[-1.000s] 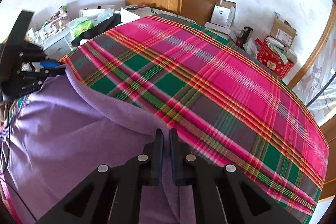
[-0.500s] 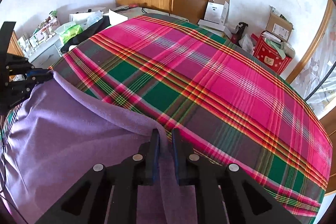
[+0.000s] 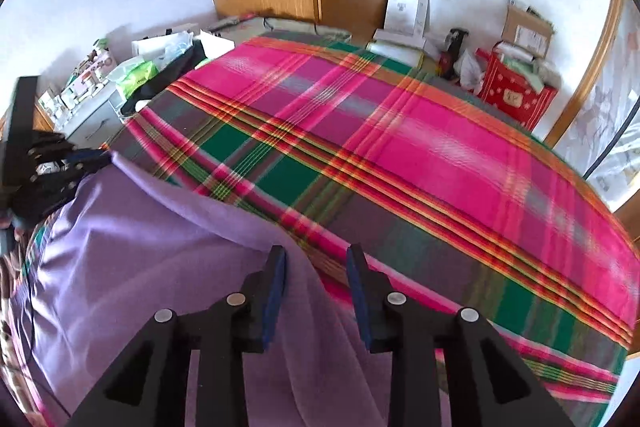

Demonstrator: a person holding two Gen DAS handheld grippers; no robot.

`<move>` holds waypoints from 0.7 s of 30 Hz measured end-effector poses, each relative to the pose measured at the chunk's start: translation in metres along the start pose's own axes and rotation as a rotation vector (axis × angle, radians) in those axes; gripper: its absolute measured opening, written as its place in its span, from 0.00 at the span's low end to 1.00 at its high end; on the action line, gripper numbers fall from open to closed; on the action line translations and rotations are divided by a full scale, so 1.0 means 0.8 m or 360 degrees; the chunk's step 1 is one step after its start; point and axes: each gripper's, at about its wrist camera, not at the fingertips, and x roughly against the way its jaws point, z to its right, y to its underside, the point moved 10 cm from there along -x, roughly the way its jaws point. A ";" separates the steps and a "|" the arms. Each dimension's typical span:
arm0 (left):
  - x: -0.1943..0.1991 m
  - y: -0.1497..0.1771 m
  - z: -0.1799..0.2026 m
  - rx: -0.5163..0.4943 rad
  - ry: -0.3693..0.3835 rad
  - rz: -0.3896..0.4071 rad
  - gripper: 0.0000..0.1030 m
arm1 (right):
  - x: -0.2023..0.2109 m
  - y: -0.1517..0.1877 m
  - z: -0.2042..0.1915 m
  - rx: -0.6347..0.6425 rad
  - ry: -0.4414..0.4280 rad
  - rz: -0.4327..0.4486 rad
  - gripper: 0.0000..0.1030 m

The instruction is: Fold clothes

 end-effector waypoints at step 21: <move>0.001 0.000 0.000 0.0030 -0.0041 0.0003 0.06 | 0.068 0.142 0.003 0.0119 0.0234 0.0021 0.29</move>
